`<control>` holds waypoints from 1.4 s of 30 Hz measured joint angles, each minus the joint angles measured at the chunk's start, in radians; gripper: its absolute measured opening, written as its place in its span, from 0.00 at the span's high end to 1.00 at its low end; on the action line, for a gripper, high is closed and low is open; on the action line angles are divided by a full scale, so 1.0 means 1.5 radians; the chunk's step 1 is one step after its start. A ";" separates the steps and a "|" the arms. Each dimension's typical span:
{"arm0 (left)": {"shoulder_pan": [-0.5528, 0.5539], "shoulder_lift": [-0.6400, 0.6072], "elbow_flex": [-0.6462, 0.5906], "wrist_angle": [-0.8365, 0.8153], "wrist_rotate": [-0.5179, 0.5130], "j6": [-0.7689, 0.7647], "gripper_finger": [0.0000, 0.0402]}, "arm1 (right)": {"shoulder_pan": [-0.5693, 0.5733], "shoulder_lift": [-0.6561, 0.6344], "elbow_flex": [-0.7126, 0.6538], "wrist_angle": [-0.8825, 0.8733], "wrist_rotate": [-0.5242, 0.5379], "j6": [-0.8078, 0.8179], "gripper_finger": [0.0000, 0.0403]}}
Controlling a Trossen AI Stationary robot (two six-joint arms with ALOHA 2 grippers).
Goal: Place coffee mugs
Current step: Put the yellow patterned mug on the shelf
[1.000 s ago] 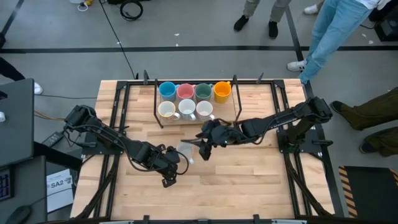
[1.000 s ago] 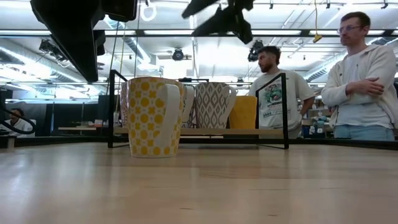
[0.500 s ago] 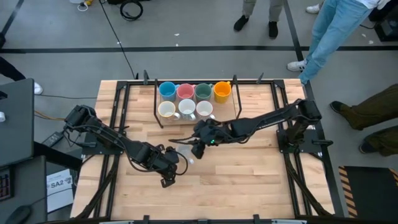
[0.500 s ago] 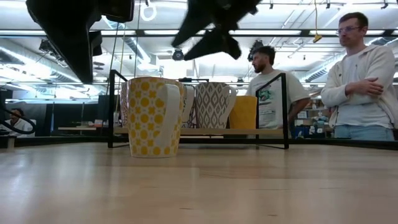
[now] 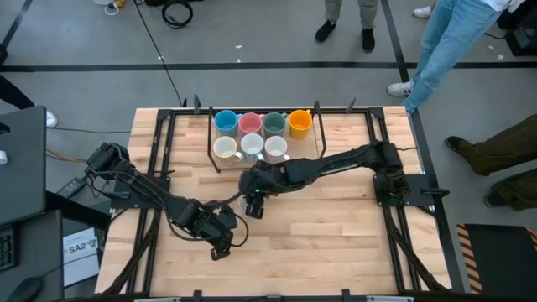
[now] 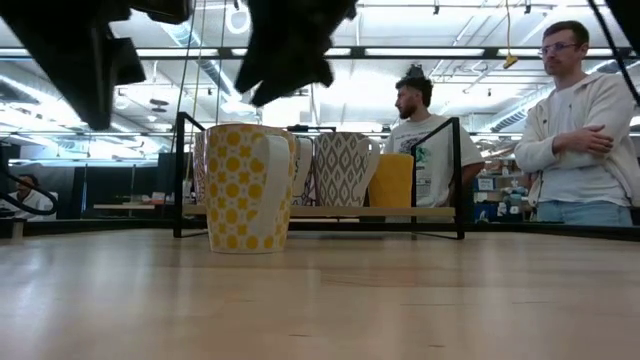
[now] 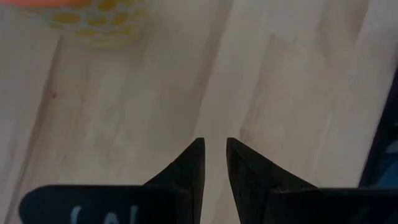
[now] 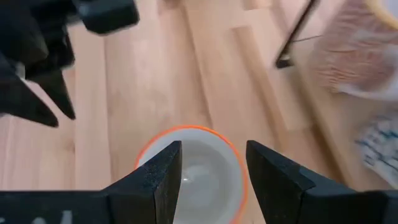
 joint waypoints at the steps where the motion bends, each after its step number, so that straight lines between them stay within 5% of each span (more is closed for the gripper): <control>1: -0.006 0.000 0.000 0.001 0.000 0.000 0.82 | -0.001 0.012 0.010 -0.011 -0.002 -0.009 0.54; 32: -0.059 0.000 0.000 0.012 -0.003 -0.023 0.82 | -0.024 0.046 -0.015 -0.052 -0.003 -0.068 0.54; 42: -0.059 0.000 0.000 0.013 -0.003 -0.023 0.82 | -0.024 0.046 -0.015 -0.052 -0.021 -0.068 0.71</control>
